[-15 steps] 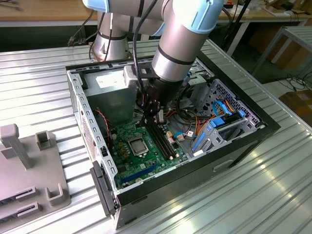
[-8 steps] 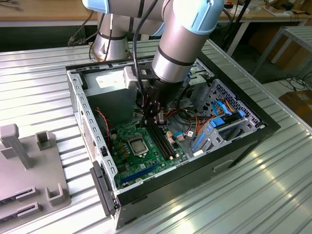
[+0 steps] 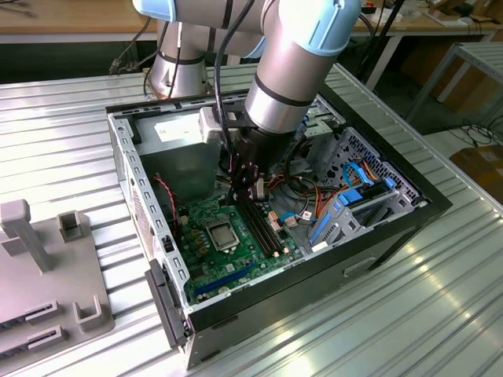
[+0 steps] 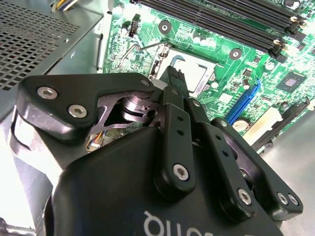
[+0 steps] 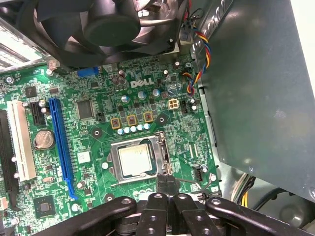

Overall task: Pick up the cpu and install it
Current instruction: 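Install the first cpu locking lever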

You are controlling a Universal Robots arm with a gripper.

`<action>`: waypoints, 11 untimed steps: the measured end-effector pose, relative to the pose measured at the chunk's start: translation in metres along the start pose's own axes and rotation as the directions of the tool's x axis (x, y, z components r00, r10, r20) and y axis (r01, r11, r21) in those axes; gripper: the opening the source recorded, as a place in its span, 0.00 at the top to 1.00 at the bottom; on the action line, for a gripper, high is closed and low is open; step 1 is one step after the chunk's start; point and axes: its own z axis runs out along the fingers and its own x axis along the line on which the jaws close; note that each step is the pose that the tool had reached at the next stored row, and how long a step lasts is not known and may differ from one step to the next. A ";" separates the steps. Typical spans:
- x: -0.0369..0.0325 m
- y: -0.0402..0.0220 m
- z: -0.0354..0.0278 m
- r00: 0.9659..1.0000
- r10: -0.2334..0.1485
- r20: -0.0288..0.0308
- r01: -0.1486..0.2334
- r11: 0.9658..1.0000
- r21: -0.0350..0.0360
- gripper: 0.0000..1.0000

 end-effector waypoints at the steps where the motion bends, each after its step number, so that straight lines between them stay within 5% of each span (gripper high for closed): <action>1: 0.0000 0.0000 0.0000 1.000 0.000 0.000 0.000 1.000 0.000 0.89; 6: -0.0040 -0.0128 -0.0002 1.000 0.006 0.000 -0.006 1.000 0.000 0.89; 11: -0.0125 -0.0184 0.0014 1.000 0.013 0.001 -0.013 1.000 0.000 0.89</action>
